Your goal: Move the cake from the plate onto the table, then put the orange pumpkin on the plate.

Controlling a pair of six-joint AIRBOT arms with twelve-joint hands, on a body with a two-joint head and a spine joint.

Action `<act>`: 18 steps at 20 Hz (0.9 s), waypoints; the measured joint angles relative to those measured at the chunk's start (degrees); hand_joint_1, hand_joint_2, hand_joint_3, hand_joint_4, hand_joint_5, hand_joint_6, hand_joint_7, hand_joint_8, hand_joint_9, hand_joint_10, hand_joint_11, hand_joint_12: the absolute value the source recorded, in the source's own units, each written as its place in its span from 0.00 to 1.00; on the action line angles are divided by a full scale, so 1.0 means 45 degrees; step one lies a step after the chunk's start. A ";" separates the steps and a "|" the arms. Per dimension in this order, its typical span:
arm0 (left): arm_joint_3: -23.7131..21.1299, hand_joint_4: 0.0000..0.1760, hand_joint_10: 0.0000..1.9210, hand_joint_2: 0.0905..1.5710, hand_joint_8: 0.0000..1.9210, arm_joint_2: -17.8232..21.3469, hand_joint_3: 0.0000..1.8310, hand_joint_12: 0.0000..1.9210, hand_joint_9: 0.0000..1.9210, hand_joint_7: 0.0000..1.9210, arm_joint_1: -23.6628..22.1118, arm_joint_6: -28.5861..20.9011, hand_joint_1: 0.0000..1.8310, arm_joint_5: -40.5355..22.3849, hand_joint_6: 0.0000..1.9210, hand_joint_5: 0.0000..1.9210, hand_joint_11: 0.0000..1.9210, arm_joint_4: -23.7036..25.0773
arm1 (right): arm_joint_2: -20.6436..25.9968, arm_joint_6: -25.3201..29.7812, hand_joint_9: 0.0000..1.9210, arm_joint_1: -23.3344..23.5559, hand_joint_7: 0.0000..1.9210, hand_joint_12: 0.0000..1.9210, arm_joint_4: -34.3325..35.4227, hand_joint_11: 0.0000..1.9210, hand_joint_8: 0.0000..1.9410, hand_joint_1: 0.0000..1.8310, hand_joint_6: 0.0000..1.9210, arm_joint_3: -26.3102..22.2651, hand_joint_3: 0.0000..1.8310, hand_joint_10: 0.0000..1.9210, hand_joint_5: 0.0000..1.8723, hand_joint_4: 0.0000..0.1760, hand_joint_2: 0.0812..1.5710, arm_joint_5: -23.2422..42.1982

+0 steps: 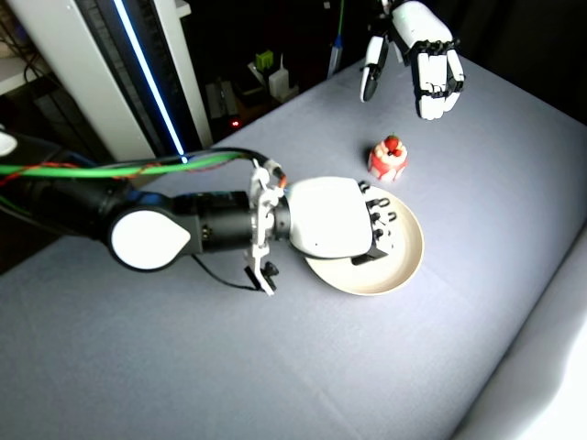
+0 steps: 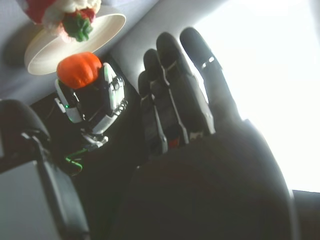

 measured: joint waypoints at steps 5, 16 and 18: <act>-0.0005 0.00 0.00 0.52 0.00 0.0000 0.00 0.44 0.33 0.32 0.0053 -0.0039 0.49 -0.0044 0.00 0.27 0.14 -0.0010 | 0.0097 -0.0005 0.09 0.0000 0.04 0.43 0.0029 0.00 0.00 0.36 0.00 -0.0491 0.00 0.01 0.00 0.71 0.55 -0.0034; -0.0559 0.13 0.00 0.53 0.00 -0.0112 0.00 0.44 0.10 0.10 0.0869 -0.0602 0.43 -0.2866 0.00 0.11 0.00 -0.0267 | 0.4541 -0.1744 0.08 -0.3356 0.11 0.21 0.6703 0.00 0.00 0.52 0.01 -0.3915 0.00 0.00 0.07 0.45 0.53 0.6115; -0.0709 0.25 0.00 0.53 0.00 -0.0034 0.00 0.42 0.06 0.07 0.0952 -0.0622 0.45 -0.3813 0.00 0.09 0.00 0.0019 | 0.4784 -0.1768 0.10 -0.4415 0.13 0.23 0.7533 0.00 0.00 0.54 0.01 -0.4425 0.00 0.01 0.08 0.28 0.53 0.7645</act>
